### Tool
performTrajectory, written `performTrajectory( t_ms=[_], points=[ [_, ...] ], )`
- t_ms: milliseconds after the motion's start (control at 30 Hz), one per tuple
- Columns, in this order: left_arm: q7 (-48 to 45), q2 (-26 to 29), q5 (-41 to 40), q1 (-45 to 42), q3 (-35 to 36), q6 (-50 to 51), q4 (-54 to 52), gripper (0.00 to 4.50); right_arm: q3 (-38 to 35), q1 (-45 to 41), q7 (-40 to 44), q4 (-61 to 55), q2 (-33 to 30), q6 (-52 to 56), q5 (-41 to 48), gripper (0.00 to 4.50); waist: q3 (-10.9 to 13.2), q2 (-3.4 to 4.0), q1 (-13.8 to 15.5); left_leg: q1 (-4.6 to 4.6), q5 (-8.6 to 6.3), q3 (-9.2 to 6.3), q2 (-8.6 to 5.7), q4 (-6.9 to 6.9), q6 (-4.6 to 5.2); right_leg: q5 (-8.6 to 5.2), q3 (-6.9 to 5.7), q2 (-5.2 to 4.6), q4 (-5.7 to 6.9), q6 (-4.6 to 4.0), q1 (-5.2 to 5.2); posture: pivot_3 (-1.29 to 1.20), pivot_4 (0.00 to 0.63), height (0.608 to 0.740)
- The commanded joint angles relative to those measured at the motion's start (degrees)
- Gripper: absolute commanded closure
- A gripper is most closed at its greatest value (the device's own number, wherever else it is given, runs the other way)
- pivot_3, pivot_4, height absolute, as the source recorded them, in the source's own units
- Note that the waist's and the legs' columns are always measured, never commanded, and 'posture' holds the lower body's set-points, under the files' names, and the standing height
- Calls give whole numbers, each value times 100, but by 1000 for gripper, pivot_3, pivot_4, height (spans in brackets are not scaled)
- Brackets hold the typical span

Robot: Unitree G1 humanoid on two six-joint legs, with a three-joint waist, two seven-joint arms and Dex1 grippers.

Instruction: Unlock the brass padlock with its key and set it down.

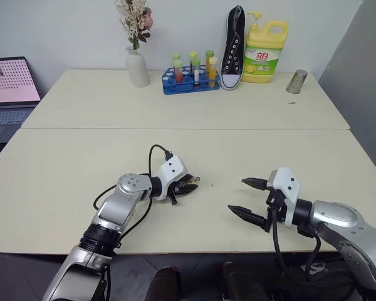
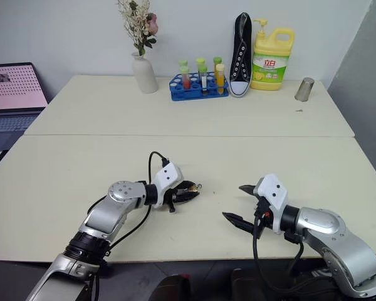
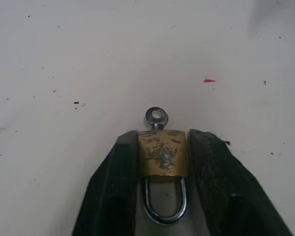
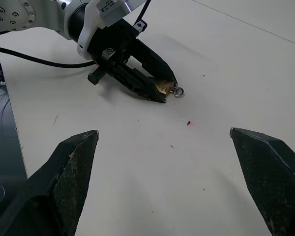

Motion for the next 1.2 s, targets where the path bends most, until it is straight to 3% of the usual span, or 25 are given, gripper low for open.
performTrajectory(
  t_ms=[33,333,467,667,833,1200],
  points=[
    [-46,138,114,139,-41,-157,76,3519,-79,-60,12,-105,-33,-74,55,0,0,0,0,0,0,1,0,0,0,0,1,0,0,0,0,0,150,740],
    [-669,0,-171,-47,101,-2616,-241,3519,-250,71,25,-185,-62,-90,133,0,2,-1,34,-12,0,4,-5,0,0,0,2,-8,-7,0,-6,0,150,740],
    [-593,292,619,-430,-45,-5513,280,3519,-502,115,79,-199,-85,-48,360,0,3,-2,48,-13,0,4,-6,1,0,0,2,-9,-8,0,-5,0,150,740],
    [68,395,1306,-778,23,-8077,1264,3519,-627,-77,68,-105,-7,123,734,0,3,-2,32,-9,0,9,-4,-1,0,0,6,-8,-9,0,-2,0,150,740],
    [735,385,1799,-906,118,-8909,1729,3519,-695,-505,-211,37,282,558,1391,0,3,-2,33,-11,0,6,-4,1,0,1,2,-7,-7,1,-3,0,150,740],
    [1571,540,2276,-842,24,-9099,1808,3519,-111,-1242,-389,624,662,1031,1701,0,3,-2,27,-10,0,6,-2,0,0,2,-1,-8,-6,2,-3,0,150,740]
  ],
)
